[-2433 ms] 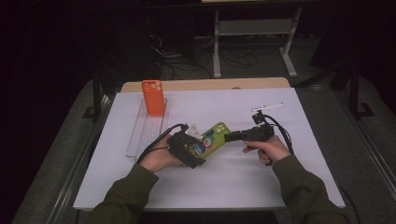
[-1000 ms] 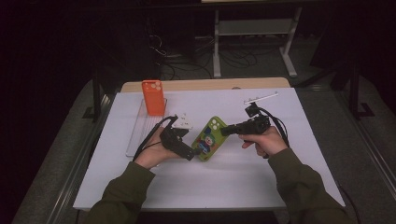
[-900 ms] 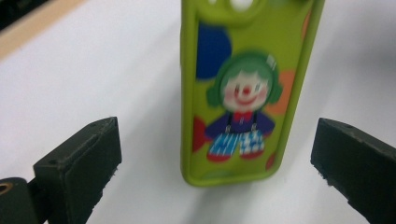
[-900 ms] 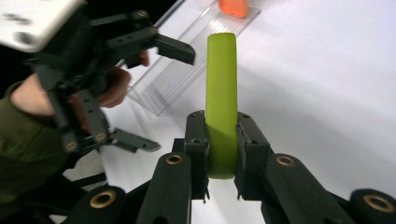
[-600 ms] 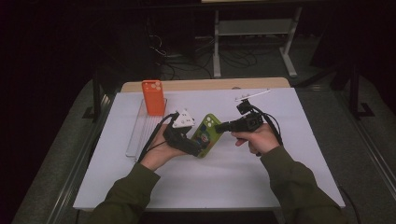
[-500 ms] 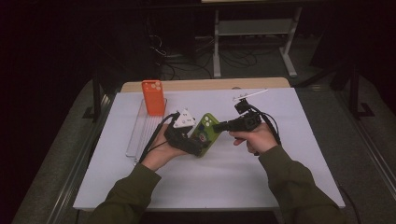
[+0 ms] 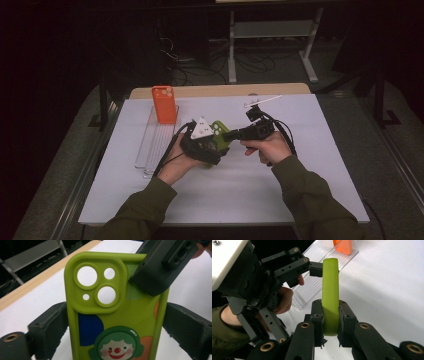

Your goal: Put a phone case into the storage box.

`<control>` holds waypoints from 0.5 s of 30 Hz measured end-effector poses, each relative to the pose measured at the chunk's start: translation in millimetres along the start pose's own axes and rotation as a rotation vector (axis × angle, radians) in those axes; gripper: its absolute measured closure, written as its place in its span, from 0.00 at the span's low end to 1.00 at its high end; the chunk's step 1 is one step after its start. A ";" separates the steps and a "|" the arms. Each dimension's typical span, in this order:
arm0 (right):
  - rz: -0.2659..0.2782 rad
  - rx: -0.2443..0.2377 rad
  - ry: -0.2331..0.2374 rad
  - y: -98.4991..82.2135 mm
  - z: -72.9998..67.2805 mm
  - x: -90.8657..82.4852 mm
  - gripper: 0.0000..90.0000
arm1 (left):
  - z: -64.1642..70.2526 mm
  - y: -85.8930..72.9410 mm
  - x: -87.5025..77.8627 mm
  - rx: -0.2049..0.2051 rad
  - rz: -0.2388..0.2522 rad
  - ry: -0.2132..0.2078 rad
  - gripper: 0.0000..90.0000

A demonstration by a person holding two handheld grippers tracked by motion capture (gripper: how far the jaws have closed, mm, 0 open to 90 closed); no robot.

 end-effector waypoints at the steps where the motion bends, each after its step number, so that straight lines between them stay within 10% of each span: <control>1: 0.001 0.001 0.001 0.1 -0.2 -0.3 0.85 | 0.3 1.1 0.4 -0.002 0.017 0.005 0.14; 11: -0.001 -0.010 0.004 -0.9 -0.8 -0.8 0.82 | 1.8 1.2 -0.8 0.020 0.001 0.023 0.18; 15: 0.030 -0.028 0.012 1.0 -1.0 -7.9 0.66 | -3.4 -1.3 -2.3 0.033 -0.022 0.036 0.18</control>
Point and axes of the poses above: each handheld gripper's, and its own axes: x roughly forward along the jaws, y roughly out of its top, z roughly to its right, the point moved 7 cm from there along x, roughly forward along the jaws
